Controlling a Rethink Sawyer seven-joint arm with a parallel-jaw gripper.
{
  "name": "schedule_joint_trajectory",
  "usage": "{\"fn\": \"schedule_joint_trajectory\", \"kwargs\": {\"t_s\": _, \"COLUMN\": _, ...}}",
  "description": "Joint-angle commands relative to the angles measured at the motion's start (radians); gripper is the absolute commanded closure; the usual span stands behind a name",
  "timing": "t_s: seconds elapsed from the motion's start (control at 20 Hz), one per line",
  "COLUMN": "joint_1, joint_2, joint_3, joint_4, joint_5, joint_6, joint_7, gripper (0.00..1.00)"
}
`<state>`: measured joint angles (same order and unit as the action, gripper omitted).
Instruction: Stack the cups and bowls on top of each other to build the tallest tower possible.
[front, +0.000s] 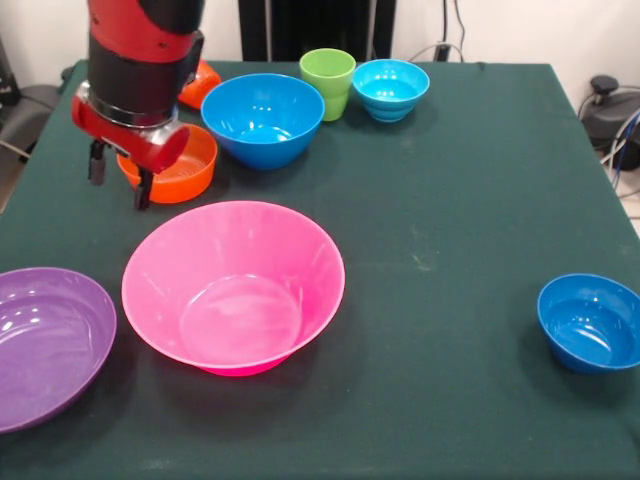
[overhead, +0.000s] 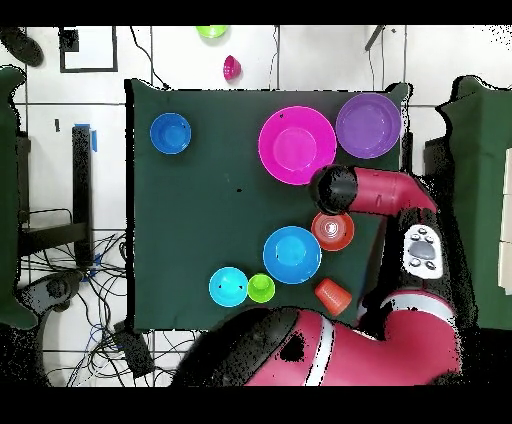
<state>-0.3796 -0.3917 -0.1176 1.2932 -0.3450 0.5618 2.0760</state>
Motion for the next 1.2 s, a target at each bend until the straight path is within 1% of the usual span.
{"fn": "schedule_joint_trajectory", "kwargs": {"t_s": 0.05, "joint_1": 0.211, "joint_2": 0.133, "joint_3": -0.108, "joint_4": -0.087, "joint_5": -0.128, "joint_6": -0.073, "joint_7": 0.175, "gripper": 0.0}}
{"fn": "schedule_joint_trajectory", "kwargs": {"t_s": 0.15, "joint_1": 0.275, "joint_2": 0.155, "joint_3": -0.189, "joint_4": -0.108, "joint_5": -0.134, "joint_6": -0.05, "joint_7": 0.235, "gripper": 0.0}}
{"fn": "schedule_joint_trajectory", "kwargs": {"t_s": 0.2, "joint_1": 0.288, "joint_2": 0.149, "joint_3": -0.2, "joint_4": -0.104, "joint_5": -0.127, "joint_6": -0.038, "joint_7": 0.228, "gripper": 0.0}}
{"fn": "schedule_joint_trajectory", "kwargs": {"t_s": 0.25, "joint_1": 0.272, "joint_2": 0.127, "joint_3": -0.168, "joint_4": -0.076, "joint_5": -0.11, "joint_6": -0.053, "joint_7": 0.183, "gripper": 0.0}}
{"fn": "schedule_joint_trajectory", "kwargs": {"t_s": 0.3, "joint_1": 0.245, "joint_2": 0.095, "joint_3": -0.115, "joint_4": -0.034, "joint_5": -0.089, "joint_6": -0.081, "joint_7": 0.124, "gripper": 0.0}}
{"fn": "schedule_joint_trajectory", "kwargs": {"t_s": 0.35, "joint_1": 0.205, "joint_2": 0.064, "joint_3": -0.043, "joint_4": 0.006, "joint_5": -0.077, "joint_6": -0.111, "joint_7": 0.037, "gripper": 0.0}}
{"fn": "schedule_joint_trajectory", "kwargs": {"t_s": 0.4, "joint_1": 0.17, "joint_2": 0.042, "joint_3": 0.015, "joint_4": 0.038, "joint_5": -0.054, "joint_6": -0.113, "joint_7": -0.017, "gripper": 0.0}}
{"fn": "schedule_joint_trajectory", "kwargs": {"t_s": 0.45, "joint_1": 0.141, "joint_2": 0.03, "joint_3": 0.058, "joint_4": 0.066, "joint_5": -0.029, "joint_6": -0.117, "joint_7": -0.033, "gripper": 0.0}}
{"fn": "schedule_joint_trajectory", "kwargs": {"t_s": 0.5, "joint_1": 0.139, "joint_2": 0.025, "joint_3": 0.067, "joint_4": 0.063, "joint_5": -0.029, "joint_6": -0.105, "joint_7": -0.047, "gripper": 0.0}}
{"fn": "schedule_joint_trajectory", "kwargs": {"t_s": 0.65, "joint_1": 0.098, "joint_2": 0.022, "joint_3": 0.122, "joint_4": 0.056, "joint_5": -0.027, "joint_6": -0.097, "joint_7": -0.081, "gripper": 0.0}}
{"fn": "schedule_joint_trajectory", "kwargs": {"t_s": 0.9, "joint_1": 0.055, "joint_2": 0.018, "joint_3": 0.173, "joint_4": 0.037, "joint_5": -0.031, "joint_6": -0.062, "joint_7": -0.108, "gripper": 0.0}}
{"fn": "schedule_joint_trajectory", "kwargs": {"t_s": 1.05, "joint_1": -0.009, "joint_2": 0.037, "joint_3": 0.244, "joint_4": 0.033, "joint_5": -0.016, "joint_6": -0.035, "joint_7": -0.15, "gripper": 0.0}}
{"fn": "schedule_joint_trajectory", "kwargs": {"t_s": 1.2, "joint_1": -0.026, "joint_2": 0.036, "joint_3": 0.262, "joint_4": 0.019, "joint_5": -0.026, "joint_6": 0.009, "joint_7": -0.167, "gripper": 0.0}}
